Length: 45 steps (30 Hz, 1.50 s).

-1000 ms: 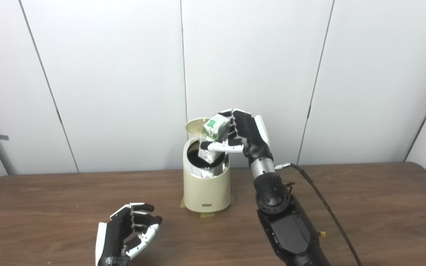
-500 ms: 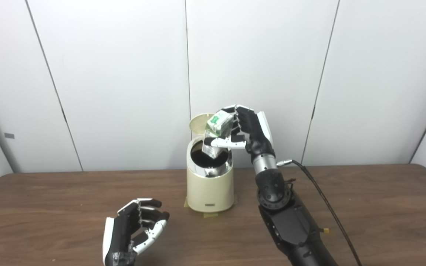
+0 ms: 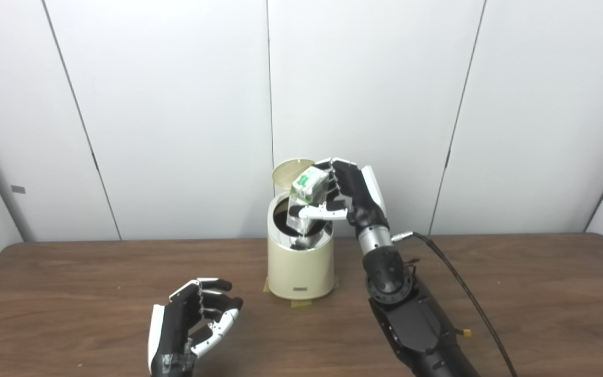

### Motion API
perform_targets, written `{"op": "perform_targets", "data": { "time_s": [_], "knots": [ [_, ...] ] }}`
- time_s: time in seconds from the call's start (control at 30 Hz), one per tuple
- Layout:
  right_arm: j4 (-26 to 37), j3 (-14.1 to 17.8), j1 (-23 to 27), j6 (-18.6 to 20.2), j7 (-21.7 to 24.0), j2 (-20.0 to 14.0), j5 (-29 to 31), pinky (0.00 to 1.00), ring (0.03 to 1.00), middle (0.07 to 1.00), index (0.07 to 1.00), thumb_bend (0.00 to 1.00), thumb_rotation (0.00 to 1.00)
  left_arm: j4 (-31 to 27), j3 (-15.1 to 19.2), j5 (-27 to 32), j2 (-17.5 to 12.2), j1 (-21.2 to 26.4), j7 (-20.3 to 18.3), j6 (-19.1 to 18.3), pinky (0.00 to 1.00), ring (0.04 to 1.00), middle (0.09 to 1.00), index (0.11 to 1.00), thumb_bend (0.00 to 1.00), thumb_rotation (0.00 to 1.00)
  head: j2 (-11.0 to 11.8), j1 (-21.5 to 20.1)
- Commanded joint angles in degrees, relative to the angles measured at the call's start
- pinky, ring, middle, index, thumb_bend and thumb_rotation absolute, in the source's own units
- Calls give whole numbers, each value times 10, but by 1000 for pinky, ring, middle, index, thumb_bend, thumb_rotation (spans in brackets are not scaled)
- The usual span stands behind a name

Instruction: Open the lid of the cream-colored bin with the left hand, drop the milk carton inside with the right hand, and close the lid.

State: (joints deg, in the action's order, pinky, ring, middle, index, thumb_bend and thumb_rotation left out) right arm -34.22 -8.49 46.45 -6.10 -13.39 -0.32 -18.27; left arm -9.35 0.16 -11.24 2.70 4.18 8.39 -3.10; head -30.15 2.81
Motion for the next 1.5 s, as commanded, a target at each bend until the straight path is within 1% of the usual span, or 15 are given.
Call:
{"op": "perform_targets", "data": {
  "time_s": [0.0, 0.07, 0.17, 0.33, 0.47, 0.67, 0.87, 0.97, 1.0, 1.1, 1.13, 1.3, 1.47],
  "knots": [
    [13, -8, 31, -19, 7, -12, -15, 464, 599, 690, 671, 835, 81, -17, -3, -1, 3, 12, -1, 8, 423, 498, 456, 537, 513, 0, -2, 0],
    [16, -12, 30, -17, 6, -14, -19, 477, 643, 747, 703, 886, 116, -18, -3, 2, 3, 12, -2, 8, 421, 498, 455, 538, 513, 0, -3, 0],
    [25, -13, 27, -12, 9, -17, -20, 485, 664, 781, 720, 877, 148, -17, -3, -1, 2, 12, -1, 9, 399, 487, 458, 534, 514, 0, -3, 0],
    [34, -11, 24, -3, 18, -20, -20, 481, 664, 782, 722, 868, 159, -16, -4, 0, 2, 13, -2, 9, 390, 479, 455, 534, 514, 0, -3, 0],
    [32, -9, 23, -6, 23, -21, -19, 478, 666, 791, 724, 863, 155, -14, -3, 0, 0, 14, -2, 10, 406, 486, 457, 533, 514, 0, -4, -1],
    [37, -10, 19, -6, 27, -25, -21, 474, 658, 777, 724, 859, 146, -14, -3, 2, 0, 14, -3, 13, 393, 484, 459, 531, 514, 0, -4, -2],
    [38, -10, 17, -6, 26, -27, -26, 482, 667, 792, 731, 837, 109, -16, -4, 0, -2, 12, -4, 11, 390, 486, 461, 530, 514, 0, -4, -2],
    [34, -12, 16, -10, 24, -30, -32, 531, 719, 831, 786, 845, 111, -15, -5, -2, -3, 11, -3, 12, 397, 489, 462, 530, 514, 0, -4, -2],
    [34, -12, 16, -11, 23, -30, -33, 574, 766, 866, 818, 855, 119, -15, -5, -2, -3, 11, -3, 11, 396, 490, 464, 527, 515, 0, -4, -2],
    [38, -13, 12, -10, 17, -31, -42, 708, 863, 926, 885, 878, 141, -14, -6, -4, -3, 11, -3, 12, 393, 486, 463, 528, 515, 0, -4, -2],
    [40, -13, 10, -9, 15, -31, -46, 733, 875, 933, 895, 881, 147, -14, -6, -5, -4, 11, -3, 12, 390, 482, 462, 529, 515, 0, -4, -2],
    [56, -6, 3, -5, 14, -27, -43, 777, 890, 951, 910, 878, 136, -13, -7, -6, -4, 12, -2, 10, 386, 480, 461, 527, 515, 0, -4, -3],
    [68, -2, -3, -10, 18, -29, -38, 751, 880, 945, 910, 861, 117, -11, -6, -3, -4, 13, -3, 9, 377, 470, 457, 530, 514, 0, -2, -4]
  ]
}}
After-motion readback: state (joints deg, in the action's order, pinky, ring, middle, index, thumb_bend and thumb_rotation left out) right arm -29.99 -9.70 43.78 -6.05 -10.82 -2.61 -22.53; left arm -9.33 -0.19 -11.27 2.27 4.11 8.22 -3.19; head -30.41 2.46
